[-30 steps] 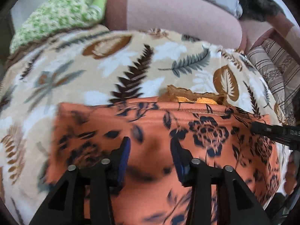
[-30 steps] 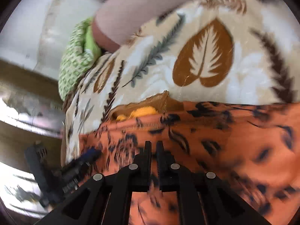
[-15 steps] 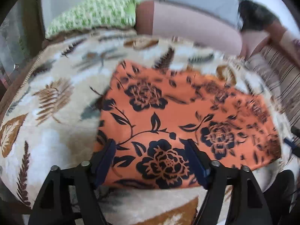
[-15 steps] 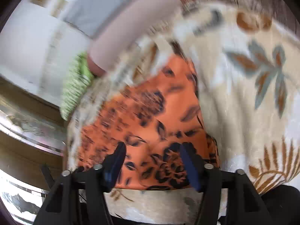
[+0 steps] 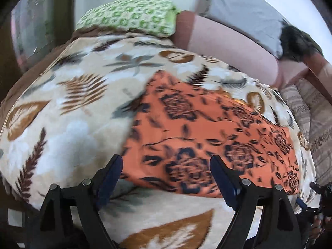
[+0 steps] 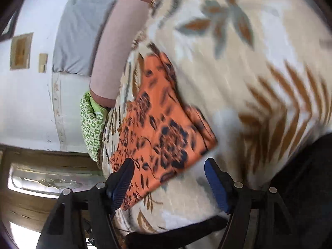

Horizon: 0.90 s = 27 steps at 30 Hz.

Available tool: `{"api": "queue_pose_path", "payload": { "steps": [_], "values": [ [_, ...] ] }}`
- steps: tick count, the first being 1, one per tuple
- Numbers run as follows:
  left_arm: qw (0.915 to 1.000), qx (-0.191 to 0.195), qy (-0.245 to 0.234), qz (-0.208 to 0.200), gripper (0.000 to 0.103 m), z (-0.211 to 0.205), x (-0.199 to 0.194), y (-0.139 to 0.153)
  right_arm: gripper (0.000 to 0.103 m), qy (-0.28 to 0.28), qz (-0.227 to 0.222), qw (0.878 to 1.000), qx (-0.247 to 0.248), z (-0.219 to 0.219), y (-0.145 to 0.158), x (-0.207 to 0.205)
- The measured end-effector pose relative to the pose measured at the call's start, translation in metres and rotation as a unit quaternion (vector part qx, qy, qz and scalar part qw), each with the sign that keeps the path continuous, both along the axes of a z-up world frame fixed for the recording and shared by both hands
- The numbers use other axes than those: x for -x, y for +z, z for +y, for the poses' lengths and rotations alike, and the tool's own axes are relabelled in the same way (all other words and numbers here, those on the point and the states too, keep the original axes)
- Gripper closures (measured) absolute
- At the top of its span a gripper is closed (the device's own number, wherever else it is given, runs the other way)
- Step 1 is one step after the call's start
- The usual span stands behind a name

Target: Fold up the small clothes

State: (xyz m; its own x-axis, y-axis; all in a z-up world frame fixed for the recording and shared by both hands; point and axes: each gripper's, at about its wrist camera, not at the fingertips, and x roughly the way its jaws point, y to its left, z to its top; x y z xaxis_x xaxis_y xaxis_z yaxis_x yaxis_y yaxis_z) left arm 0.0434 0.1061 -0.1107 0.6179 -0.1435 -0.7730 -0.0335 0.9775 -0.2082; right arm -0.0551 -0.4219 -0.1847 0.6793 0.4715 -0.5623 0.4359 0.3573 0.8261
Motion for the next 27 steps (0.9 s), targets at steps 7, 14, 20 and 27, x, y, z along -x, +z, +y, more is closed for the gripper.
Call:
{"api": "queue_pose_path", "payload": {
  "steps": [7, 14, 20, 27],
  "values": [
    [0.9996, 0.007, -0.013, 0.024, 0.017, -0.051, -0.013, -0.013, 0.030, -0.046, 0.012, 0.999, -0.021, 0.001, -0.022, -0.003],
    [0.9987, -0.019, -0.043, 0.022, 0.017, -0.086, -0.018, -0.015, 0.042, -0.080, 0.029, 0.996, -0.021, -0.006, -0.024, -0.016],
    [0.9987, -0.026, -0.041, 0.016, 0.017, -0.091, -0.026, -0.015, 0.062, -0.065, 0.042, 0.997, 0.022, -0.003, -0.020, -0.028],
    [0.9858, -0.131, -0.082, 0.065, 0.017, -0.118, -0.035, -0.055, 0.082, -0.039, 0.028, 0.996, 0.072, 0.005, -0.006, -0.037]
  ]
}}
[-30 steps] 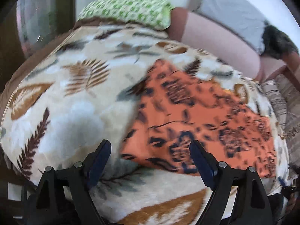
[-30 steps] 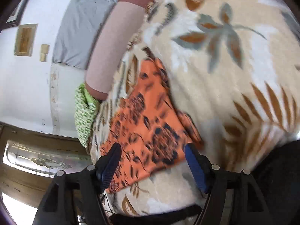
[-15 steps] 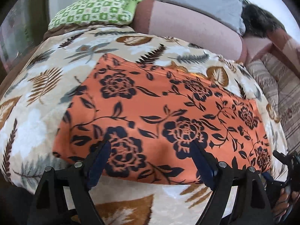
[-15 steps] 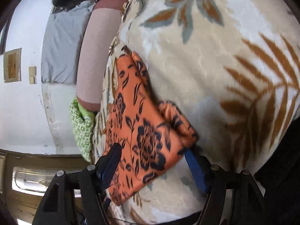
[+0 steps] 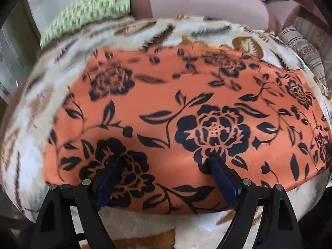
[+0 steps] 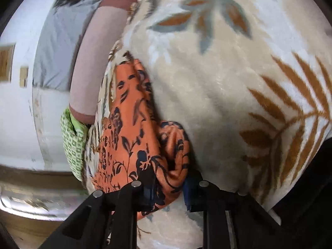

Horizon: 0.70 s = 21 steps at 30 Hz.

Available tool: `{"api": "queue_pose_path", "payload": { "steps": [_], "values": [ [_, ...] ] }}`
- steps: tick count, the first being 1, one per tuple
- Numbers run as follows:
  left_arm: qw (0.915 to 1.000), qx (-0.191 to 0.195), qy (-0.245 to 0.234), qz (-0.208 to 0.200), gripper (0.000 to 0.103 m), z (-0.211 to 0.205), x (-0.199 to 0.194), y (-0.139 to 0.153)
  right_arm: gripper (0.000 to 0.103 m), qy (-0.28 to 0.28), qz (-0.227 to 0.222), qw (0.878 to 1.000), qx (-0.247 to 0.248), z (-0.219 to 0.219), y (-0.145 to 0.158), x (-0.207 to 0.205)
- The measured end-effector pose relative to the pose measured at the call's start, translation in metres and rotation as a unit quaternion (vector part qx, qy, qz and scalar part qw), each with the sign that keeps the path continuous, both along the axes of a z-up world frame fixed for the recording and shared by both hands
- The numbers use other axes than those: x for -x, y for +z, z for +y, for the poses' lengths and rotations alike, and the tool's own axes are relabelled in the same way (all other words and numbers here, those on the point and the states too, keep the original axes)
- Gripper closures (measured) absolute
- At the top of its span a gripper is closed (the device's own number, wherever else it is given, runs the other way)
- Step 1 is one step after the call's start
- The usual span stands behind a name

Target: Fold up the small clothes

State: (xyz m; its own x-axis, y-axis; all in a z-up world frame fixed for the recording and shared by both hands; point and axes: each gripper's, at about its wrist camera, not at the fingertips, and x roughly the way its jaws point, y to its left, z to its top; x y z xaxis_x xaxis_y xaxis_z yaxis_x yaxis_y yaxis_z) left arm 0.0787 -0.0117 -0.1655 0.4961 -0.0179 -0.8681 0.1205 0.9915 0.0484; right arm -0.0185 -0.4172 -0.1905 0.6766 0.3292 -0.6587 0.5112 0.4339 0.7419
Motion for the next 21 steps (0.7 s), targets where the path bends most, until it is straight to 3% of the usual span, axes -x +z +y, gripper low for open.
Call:
{"api": "queue_pose_path", "payload": {
  "steps": [2, 4, 5, 7, 8, 9, 10, 13, 16, 19, 21],
  "values": [
    [0.9990, 0.043, -0.002, -0.009, 0.017, 0.005, 0.005, 0.015, 0.079, 0.021, -0.009, 1.000, 0.020, 0.005, 0.010, -0.004],
    [0.9978, 0.054, 0.010, -0.037, 0.017, 0.010, 0.010, 0.026, 0.077, 0.014, 0.000, 0.999, 0.030, 0.005, 0.010, -0.005],
    [0.9981, 0.048, 0.010, -0.037, 0.017, 0.009, 0.009, 0.024, 0.075, 0.009, 0.002, 1.000, 0.026, 0.004, 0.007, -0.005],
    [0.9999, 0.003, -0.011, 0.010, 0.016, -0.002, 0.000, -0.003, 0.056, 0.010, 0.005, 1.000, 0.004, 0.005, -0.004, -0.010],
    [0.9996, -0.012, -0.017, 0.019, 0.016, -0.006, -0.003, -0.015, 0.056, 0.020, 0.001, 1.000, 0.006, 0.007, -0.006, -0.013],
    [0.9998, -0.011, -0.015, 0.002, 0.015, -0.006, -0.002, -0.015, 0.062, 0.029, 0.002, 0.999, 0.016, 0.010, -0.004, -0.016],
    [0.9998, -0.010, -0.016, 0.003, 0.016, -0.006, -0.001, -0.014, 0.088, 0.037, 0.000, 0.999, 0.020, 0.011, -0.002, -0.018],
    [0.9998, 0.004, -0.018, 0.003, 0.018, -0.004, 0.000, -0.013, 0.090, 0.053, -0.006, 0.997, 0.054, 0.017, 0.017, -0.023],
    [0.9985, 0.050, -0.022, 0.003, 0.035, 0.003, 0.003, 0.005, 0.090, 0.068, -0.011, 0.994, 0.082, 0.027, 0.035, -0.030],
    [0.9953, 0.081, -0.036, -0.038, 0.031, 0.001, 0.002, 0.027, 0.090, 0.067, 0.005, 0.993, 0.092, 0.029, 0.031, -0.032],
    [0.9973, 0.052, -0.049, -0.017, 0.026, -0.013, -0.012, 0.011, 0.090, 0.068, 0.019, 0.993, 0.099, 0.031, 0.026, -0.032]
  ]
}}
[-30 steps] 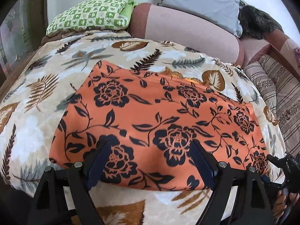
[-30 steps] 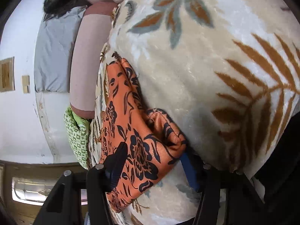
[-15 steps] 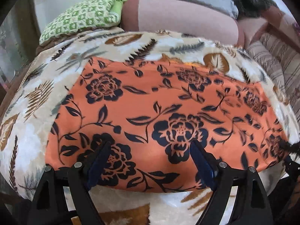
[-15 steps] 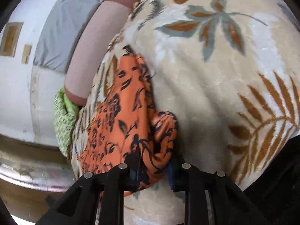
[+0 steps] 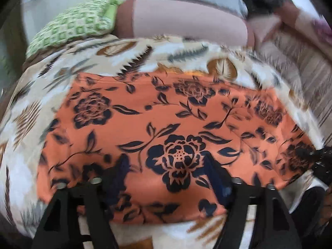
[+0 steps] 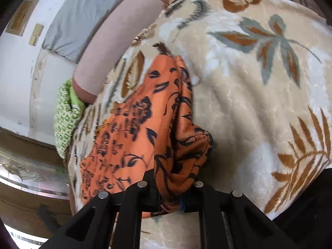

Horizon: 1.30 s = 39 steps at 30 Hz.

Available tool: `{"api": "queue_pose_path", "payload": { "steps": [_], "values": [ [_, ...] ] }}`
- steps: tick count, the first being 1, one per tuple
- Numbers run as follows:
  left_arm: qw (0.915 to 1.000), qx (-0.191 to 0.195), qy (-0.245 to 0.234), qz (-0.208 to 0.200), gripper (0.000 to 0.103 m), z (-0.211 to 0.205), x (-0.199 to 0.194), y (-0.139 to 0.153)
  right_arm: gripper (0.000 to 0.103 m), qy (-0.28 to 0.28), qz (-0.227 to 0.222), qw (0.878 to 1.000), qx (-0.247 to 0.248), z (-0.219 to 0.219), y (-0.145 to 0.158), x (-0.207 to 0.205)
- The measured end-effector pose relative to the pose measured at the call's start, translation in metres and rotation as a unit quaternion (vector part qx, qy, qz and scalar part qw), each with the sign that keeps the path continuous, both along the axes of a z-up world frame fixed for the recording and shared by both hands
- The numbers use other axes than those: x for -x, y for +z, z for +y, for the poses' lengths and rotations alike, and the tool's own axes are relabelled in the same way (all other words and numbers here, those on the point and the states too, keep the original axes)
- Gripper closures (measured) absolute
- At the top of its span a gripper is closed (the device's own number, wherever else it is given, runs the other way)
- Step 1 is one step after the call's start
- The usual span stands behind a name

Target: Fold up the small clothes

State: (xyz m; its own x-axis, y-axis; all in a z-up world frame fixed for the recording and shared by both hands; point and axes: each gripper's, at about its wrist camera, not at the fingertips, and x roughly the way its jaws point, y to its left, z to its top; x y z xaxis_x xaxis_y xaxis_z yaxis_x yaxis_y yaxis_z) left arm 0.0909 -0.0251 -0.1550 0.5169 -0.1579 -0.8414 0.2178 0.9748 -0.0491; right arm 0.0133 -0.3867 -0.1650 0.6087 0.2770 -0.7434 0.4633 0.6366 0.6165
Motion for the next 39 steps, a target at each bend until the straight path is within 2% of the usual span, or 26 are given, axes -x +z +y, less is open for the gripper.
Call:
{"api": "queue_pose_path", "payload": {
  "steps": [1, 2, 3, 4, 7, 11, 12, 13, 14, 16, 17, 19, 20, 23, 26, 27, 28, 29, 30, 32, 35, 39],
  "values": [
    [0.9992, -0.023, 0.012, 0.030, 0.024, -0.003, -0.011, -0.019, 0.090, 0.002, 0.003, 1.000, 0.002, 0.001, -0.001, 0.000],
    [0.9991, -0.028, 0.014, 0.027, 0.022, -0.006, -0.014, -0.027, 0.090, 0.004, 0.002, 1.000, 0.004, 0.002, 0.002, -0.001],
    [0.9985, -0.054, 0.006, 0.012, 0.021, -0.014, -0.010, -0.026, 0.090, 0.008, -0.005, 1.000, 0.009, 0.005, 0.009, -0.003],
    [0.9979, -0.064, 0.002, 0.007, 0.022, -0.018, -0.008, -0.024, 0.090, 0.017, -0.016, 0.999, 0.023, 0.010, 0.022, -0.005],
    [0.9995, -0.028, 0.002, 0.015, 0.022, -0.009, -0.010, -0.023, 0.090, 0.049, -0.051, 0.996, 0.054, 0.034, 0.062, -0.018],
    [0.9998, -0.014, -0.013, 0.010, 0.023, -0.001, -0.007, -0.021, 0.090, 0.113, -0.094, 0.985, 0.093, 0.088, 0.111, -0.044],
    [0.9999, -0.004, -0.011, 0.007, 0.029, 0.004, -0.005, -0.018, 0.090, 0.133, -0.104, 0.980, 0.105, 0.106, 0.123, -0.052],
    [0.9999, 0.009, -0.008, 0.003, 0.040, 0.009, 0.000, -0.012, 0.090, 0.156, -0.114, 0.974, 0.116, 0.127, 0.134, -0.059],
    [0.9994, 0.035, -0.004, -0.002, 0.044, 0.020, 0.005, -0.002, 0.090, 0.175, -0.121, 0.970, 0.121, 0.144, 0.141, -0.065],
    [0.9958, 0.080, 0.016, -0.041, 0.045, 0.058, 0.026, 0.025, 0.090, 0.218, -0.133, 0.958, 0.134, 0.183, 0.152, -0.076],
    [0.9934, 0.081, 0.043, -0.069, 0.044, 0.083, 0.038, 0.039, 0.090, 0.239, -0.138, 0.950, 0.143, 0.204, 0.155, -0.080],
    [0.9857, 0.085, 0.105, -0.101, 0.034, 0.133, 0.059, 0.057, 0.090, 0.275, -0.142, 0.940, 0.141, 0.241, 0.152, -0.087],
    [0.9793, 0.093, 0.142, -0.111, 0.033, 0.163, 0.070, 0.064, 0.090, 0.290, -0.142, 0.936, 0.138, 0.258, 0.148, -0.090],
    [0.9630, 0.105, 0.224, -0.106, 0.033, 0.230, 0.091, 0.067, 0.090, 0.347, -0.120, 0.922, 0.127, 0.320, 0.114, -0.103],
    [0.9494, 0.124, 0.274, -0.089, 0.033, 0.271, 0.103, 0.061, 0.090, 0.402, -0.070, 0.905, 0.119, 0.370, 0.064, -0.114],
    [0.9467, 0.127, 0.283, -0.087, 0.033, 0.277, 0.107, 0.058, 0.090, 0.422, -0.034, 0.898, 0.121, 0.388, 0.036, -0.118],
    [0.9451, 0.128, 0.289, -0.083, 0.033, 0.281, 0.108, 0.056, 0.090, 0.426, -0.007, 0.896, 0.124, 0.396, 0.018, -0.121],
    [0.9455, 0.128, 0.289, -0.079, 0.033, 0.284, 0.108, 0.054, 0.089, 0.424, 0.009, 0.897, 0.122, 0.400, 0.004, -0.122],
    [0.9470, 0.126, 0.286, -0.076, 0.033, 0.285, 0.108, 0.053, 0.087, 0.420, 0.005, 0.900, 0.115, 0.399, 0.001, -0.121],
    [0.9516, 0.119, 0.272, -0.078, 0.033, 0.279, 0.108, 0.052, 0.087, 0.422, -0.010, 0.900, 0.105, 0.396, 0.009, -0.118],
    [0.9568, 0.119, 0.253, -0.079, 0.033, 0.268, 0.103, 0.055, 0.088, 0.431, -0.034, 0.895, 0.113, 0.397, 0.030, -0.112],
    [0.9587, 0.122, 0.242, -0.087, 0.033, 0.263, 0.109, 0.062, 0.090, 0.408, -0.084, 0.903, 0.108, 0.399, 0.066, -0.116]
  ]
}}
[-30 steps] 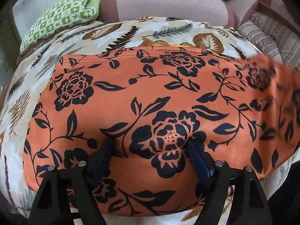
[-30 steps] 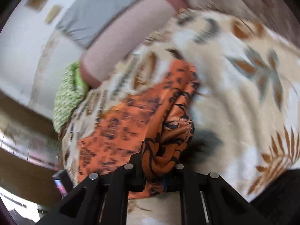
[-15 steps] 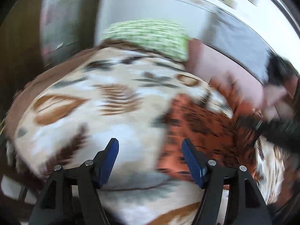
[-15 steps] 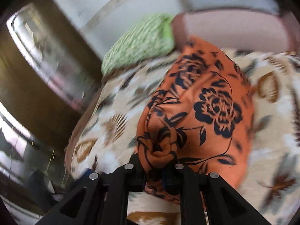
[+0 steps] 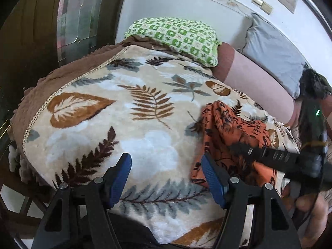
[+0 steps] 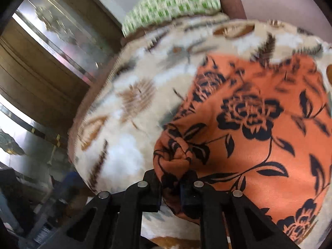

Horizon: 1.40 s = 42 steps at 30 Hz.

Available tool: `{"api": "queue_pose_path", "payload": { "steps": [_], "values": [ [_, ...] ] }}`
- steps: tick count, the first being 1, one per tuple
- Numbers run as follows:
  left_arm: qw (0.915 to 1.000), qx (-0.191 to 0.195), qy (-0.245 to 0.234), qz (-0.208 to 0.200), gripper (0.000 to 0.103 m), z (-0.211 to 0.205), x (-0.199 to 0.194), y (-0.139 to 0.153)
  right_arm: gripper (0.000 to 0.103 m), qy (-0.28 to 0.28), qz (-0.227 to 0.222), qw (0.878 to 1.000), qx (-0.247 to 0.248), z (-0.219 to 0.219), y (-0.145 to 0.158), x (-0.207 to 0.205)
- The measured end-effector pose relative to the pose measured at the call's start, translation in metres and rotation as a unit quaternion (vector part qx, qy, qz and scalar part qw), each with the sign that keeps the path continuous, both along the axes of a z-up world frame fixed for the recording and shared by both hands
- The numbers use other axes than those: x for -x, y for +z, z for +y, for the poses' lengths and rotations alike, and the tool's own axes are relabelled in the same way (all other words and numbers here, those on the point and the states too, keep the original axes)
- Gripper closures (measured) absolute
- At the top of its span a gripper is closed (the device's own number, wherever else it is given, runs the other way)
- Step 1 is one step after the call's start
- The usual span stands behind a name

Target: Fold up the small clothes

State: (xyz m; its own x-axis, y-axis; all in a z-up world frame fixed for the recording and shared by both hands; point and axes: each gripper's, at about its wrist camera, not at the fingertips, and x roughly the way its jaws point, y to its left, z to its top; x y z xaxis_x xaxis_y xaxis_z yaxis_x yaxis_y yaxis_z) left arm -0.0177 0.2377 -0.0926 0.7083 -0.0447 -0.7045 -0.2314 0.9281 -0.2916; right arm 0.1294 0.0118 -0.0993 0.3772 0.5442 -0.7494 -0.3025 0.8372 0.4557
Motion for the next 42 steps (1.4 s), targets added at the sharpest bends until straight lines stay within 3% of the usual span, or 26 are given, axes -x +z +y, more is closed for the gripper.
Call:
{"api": "queue_pose_path", "payload": {
  "steps": [3, 6, 8, 9, 12, 15, 19, 21, 23, 24, 26, 27, 29, 33, 36, 39, 42],
  "values": [
    [1.0000, 0.000, 0.003, 0.000, 0.033, 0.003, 0.003, 0.003, 0.090, 0.011, -0.003, 1.000, -0.006, 0.014, 0.003, -0.004],
    [0.9999, 0.011, 0.010, 0.001, 0.033, 0.009, 0.003, 0.007, 0.082, 0.043, 0.038, 0.998, 0.035, 0.036, -0.044, -0.005],
    [0.9999, 0.009, 0.009, -0.002, 0.033, 0.011, 0.003, 0.012, 0.078, 0.033, 0.039, 0.999, 0.013, 0.032, -0.064, 0.001],
    [0.9999, 0.009, 0.007, -0.004, 0.032, 0.011, 0.002, 0.015, 0.072, 0.028, 0.029, 0.999, -0.007, 0.026, -0.062, 0.004],
    [0.9999, 0.012, -0.003, -0.003, 0.030, 0.008, -0.010, 0.023, 0.035, 0.049, 0.043, 0.997, -0.048, 0.019, -0.053, 0.007],
    [0.9986, 0.029, -0.037, -0.024, 0.030, -0.010, -0.032, 0.039, 0.035, 0.048, 0.042, 0.995, -0.082, 0.002, -0.045, 0.017],
    [0.9939, 0.017, -0.105, -0.028, 0.029, -0.052, -0.065, 0.049, 0.035, -0.005, 0.063, 0.988, -0.141, -0.052, -0.048, 0.045],
    [0.9920, -0.013, -0.125, 0.007, 0.029, -0.075, -0.090, 0.036, 0.035, -0.018, 0.060, 0.988, -0.144, -0.073, -0.049, 0.060],
    [0.9885, -0.063, -0.114, 0.078, 0.029, -0.087, -0.114, 0.004, 0.035, -0.034, 0.060, 0.987, -0.148, -0.098, -0.049, 0.076],
    [0.9859, -0.059, -0.102, 0.119, 0.032, -0.084, -0.119, -0.016, 0.035, -0.044, 0.059, 0.986, -0.149, -0.109, -0.049, 0.080],
    [0.9783, -0.014, -0.084, 0.189, 0.041, -0.071, -0.116, -0.056, 0.034, -0.067, 0.061, 0.984, -0.156, -0.132, -0.051, 0.086],
    [0.9760, 0.010, -0.081, 0.202, 0.041, -0.065, -0.110, -0.070, 0.034, -0.077, 0.065, 0.982, -0.161, -0.143, -0.054, 0.085],
    [0.9805, 0.042, -0.075, 0.177, 0.040, -0.055, -0.094, -0.075, 0.034, -0.094, 0.080, 0.977, -0.172, -0.156, -0.065, 0.079],
    [0.9796, 0.035, -0.078, 0.182, 0.040, -0.059, -0.090, -0.072, 0.034, -0.099, 0.106, 0.969, -0.202, -0.165, -0.080, 0.069],
    [0.9786, 0.054, -0.076, 0.183, 0.040, -0.054, -0.090, -0.072, 0.034, -0.090, 0.106, 0.968, -0.208, -0.167, -0.073, 0.067],
    [0.9810, 0.026, -0.089, 0.170, 0.040, -0.057, -0.082, -0.052, 0.034, -0.092, 0.086, 0.969, -0.213, -0.184, -0.058, 0.069],
    [0.9874, -0.021, -0.112, 0.110, 0.040, -0.066, -0.073, -0.011, 0.034, -0.115, 0.066, 0.970, -0.204, -0.210, -0.042, 0.058]
  ]
}}
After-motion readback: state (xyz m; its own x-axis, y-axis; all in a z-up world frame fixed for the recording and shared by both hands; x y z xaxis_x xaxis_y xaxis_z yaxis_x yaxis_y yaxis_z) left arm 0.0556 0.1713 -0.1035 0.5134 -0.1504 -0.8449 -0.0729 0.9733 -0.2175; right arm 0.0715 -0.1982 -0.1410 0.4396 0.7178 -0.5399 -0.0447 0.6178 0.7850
